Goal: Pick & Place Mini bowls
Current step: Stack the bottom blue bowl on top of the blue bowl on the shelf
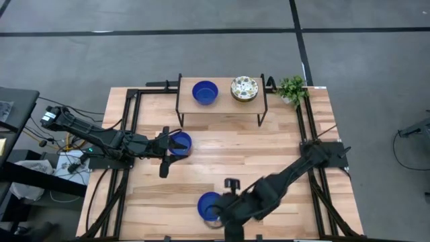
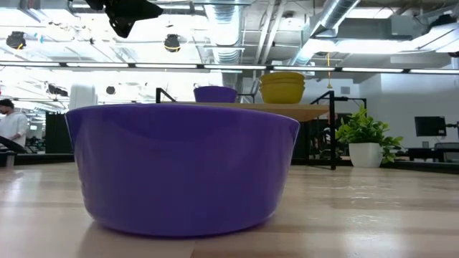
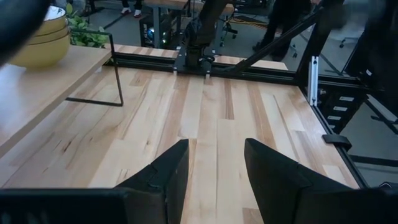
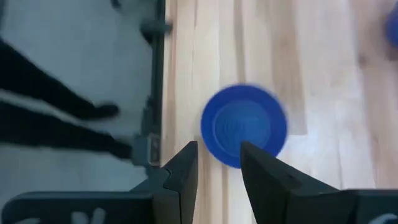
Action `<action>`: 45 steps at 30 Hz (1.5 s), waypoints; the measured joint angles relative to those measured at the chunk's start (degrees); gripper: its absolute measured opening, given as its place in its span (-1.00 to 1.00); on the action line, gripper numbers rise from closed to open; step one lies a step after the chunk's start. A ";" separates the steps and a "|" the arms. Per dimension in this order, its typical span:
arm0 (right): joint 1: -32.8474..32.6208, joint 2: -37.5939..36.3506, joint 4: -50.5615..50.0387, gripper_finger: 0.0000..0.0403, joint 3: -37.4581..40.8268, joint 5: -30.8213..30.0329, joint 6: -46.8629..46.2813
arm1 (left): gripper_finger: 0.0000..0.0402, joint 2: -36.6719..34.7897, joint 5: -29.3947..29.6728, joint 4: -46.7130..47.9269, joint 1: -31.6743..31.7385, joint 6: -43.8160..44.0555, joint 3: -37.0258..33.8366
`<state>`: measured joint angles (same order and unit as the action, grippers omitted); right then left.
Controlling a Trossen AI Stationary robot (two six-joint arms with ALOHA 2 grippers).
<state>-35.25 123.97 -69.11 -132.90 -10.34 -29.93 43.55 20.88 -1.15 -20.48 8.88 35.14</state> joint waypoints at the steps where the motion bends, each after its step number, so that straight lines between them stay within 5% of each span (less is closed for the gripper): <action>1: -0.10 1.48 -0.13 -0.46 0.00 0.35 1.36 | -0.23 0.00 -0.15 -0.02 0.00 0.00 0.00; 9: -0.14 9.79 1.06 -0.46 0.02 2.98 9.24 | -0.23 0.00 -0.18 -0.02 0.01 0.00 0.00; 25: 0.62 10.39 -2.43 -0.46 0.87 6.09 47.40 | -0.23 0.00 -0.18 -0.20 -0.01 0.00 0.00; 45: 2.34 10.33 3.51 -0.46 8.46 8.89 60.52 | -0.23 0.00 -0.20 -0.22 -0.01 0.00 0.00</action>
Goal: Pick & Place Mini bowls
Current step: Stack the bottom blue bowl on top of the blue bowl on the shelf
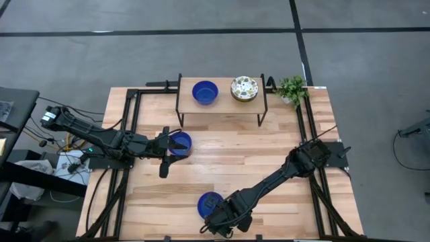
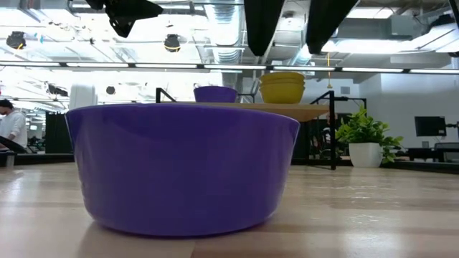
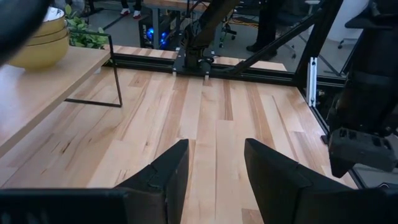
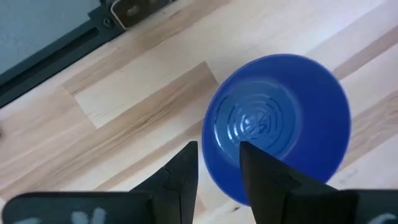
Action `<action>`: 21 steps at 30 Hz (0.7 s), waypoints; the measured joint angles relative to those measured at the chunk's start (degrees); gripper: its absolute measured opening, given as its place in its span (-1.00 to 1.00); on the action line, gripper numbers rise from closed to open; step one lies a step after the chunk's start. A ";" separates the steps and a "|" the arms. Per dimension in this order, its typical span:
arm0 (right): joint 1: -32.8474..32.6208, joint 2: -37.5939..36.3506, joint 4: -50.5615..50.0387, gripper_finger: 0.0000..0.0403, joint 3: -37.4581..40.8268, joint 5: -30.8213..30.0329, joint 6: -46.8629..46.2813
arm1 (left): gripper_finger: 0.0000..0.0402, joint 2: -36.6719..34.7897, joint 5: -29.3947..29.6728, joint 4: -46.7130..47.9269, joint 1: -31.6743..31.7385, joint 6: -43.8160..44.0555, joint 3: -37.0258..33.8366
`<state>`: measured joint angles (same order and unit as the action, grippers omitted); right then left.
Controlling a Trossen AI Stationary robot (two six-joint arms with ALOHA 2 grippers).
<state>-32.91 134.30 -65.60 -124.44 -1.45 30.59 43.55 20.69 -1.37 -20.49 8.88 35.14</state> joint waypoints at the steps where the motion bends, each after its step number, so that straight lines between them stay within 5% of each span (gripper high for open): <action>1: 0.00 0.00 -0.02 -0.46 0.11 0.00 0.02 | -0.23 0.00 0.00 0.00 0.02 0.00 0.00; 21: -0.88 0.00 4.25 -0.46 4.28 -0.04 2.91 | -0.23 0.00 0.01 -0.02 0.02 0.00 0.00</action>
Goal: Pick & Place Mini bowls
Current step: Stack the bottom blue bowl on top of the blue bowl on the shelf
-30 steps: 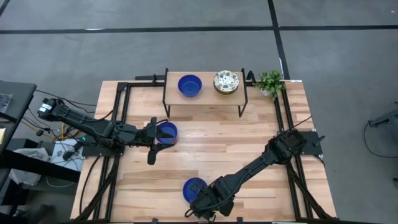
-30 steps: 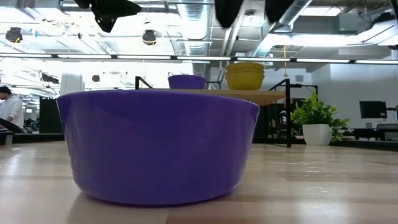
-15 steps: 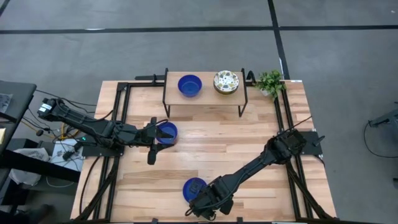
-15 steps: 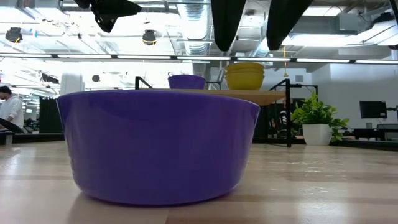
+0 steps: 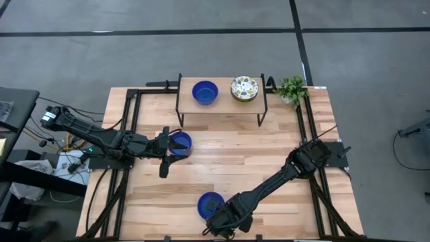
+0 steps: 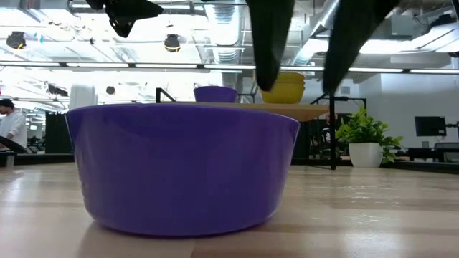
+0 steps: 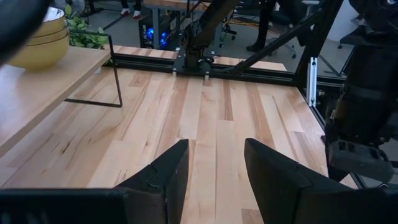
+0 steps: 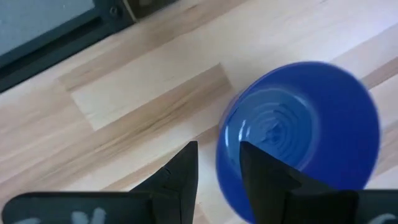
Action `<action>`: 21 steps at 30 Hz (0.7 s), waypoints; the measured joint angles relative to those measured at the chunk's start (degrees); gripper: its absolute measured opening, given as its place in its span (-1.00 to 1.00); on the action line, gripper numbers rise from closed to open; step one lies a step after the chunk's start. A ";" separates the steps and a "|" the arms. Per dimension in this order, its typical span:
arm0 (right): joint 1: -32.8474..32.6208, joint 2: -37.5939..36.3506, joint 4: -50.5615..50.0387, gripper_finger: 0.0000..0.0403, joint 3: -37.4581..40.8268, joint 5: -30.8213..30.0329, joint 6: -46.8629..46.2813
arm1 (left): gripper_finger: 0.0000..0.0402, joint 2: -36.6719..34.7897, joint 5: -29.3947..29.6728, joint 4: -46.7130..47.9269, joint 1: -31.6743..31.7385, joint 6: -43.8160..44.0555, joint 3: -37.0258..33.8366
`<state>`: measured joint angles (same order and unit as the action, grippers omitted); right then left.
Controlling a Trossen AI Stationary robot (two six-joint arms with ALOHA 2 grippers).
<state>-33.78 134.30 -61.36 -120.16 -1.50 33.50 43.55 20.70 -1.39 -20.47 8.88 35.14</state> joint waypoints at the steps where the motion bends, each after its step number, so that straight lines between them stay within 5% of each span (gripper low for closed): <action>1: 0.00 0.00 0.34 -0.46 0.02 0.00 0.00 | -0.23 0.00 0.01 0.00 -0.01 0.00 0.00; 13: -0.36 0.04 5.01 -0.47 5.65 -0.80 0.57 | -0.23 0.00 0.01 -0.04 -0.01 0.00 0.00; 21: -0.23 0.00 4.95 -0.67 5.64 -1.60 0.48 | -0.23 0.00 0.01 -0.04 -0.02 0.00 0.00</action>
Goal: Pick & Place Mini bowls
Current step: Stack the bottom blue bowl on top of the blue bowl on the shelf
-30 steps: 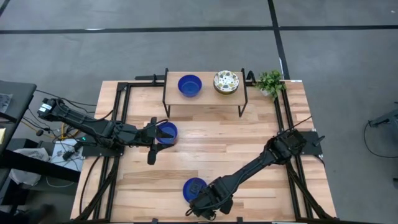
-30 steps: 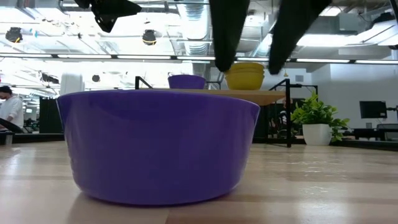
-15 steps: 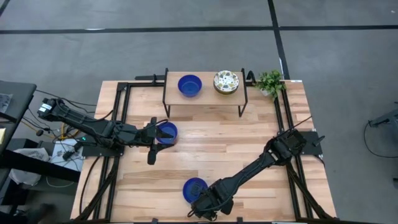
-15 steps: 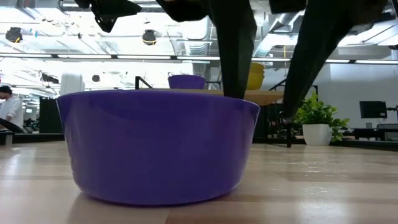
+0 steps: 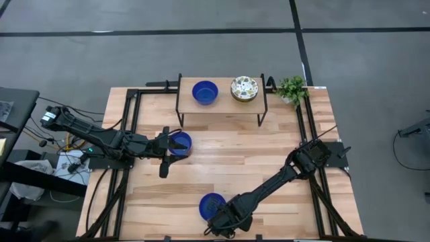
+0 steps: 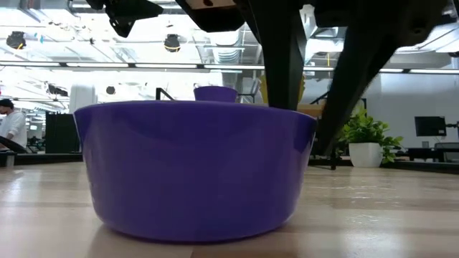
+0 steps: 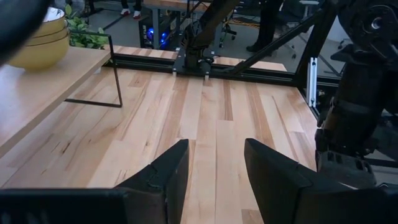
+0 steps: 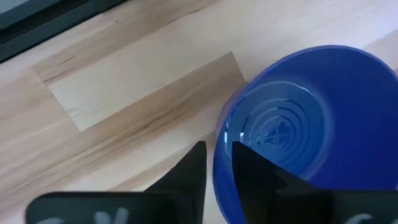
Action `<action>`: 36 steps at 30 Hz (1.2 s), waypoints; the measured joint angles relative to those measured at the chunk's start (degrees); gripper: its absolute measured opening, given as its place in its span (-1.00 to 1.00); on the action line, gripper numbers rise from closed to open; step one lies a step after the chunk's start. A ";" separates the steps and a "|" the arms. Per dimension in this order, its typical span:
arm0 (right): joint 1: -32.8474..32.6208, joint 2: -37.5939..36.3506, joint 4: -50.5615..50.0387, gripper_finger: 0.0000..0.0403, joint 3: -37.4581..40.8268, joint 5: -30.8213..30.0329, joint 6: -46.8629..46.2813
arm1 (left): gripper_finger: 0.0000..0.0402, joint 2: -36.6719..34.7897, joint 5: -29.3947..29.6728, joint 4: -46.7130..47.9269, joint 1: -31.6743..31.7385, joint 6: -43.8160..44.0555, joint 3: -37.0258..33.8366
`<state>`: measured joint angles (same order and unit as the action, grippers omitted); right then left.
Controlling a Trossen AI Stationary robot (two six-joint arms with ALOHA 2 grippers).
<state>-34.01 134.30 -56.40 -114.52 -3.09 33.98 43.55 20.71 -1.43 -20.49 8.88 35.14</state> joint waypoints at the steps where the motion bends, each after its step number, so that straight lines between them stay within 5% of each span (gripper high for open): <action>1: 0.03 0.00 0.03 -0.70 0.00 -0.01 -0.09 | -0.23 0.00 0.00 0.01 0.02 0.00 0.00; 7: 0.68 0.00 -0.11 -0.97 0.00 0.05 -0.96 | -0.23 0.00 0.00 0.00 0.00 0.00 0.00; 17: 1.13 -2.26 -3.02 -0.99 0.00 -0.07 -3.13 | -0.23 0.00 0.00 0.02 0.01 0.00 0.00; 36: 4.98 -26.32 -4.87 -1.00 0.00 0.11 -23.58 | -0.23 0.00 0.00 0.03 0.02 0.00 0.00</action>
<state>-29.03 107.98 -61.27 -114.52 -2.98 10.40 43.55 20.71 -1.40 -20.47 8.88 35.14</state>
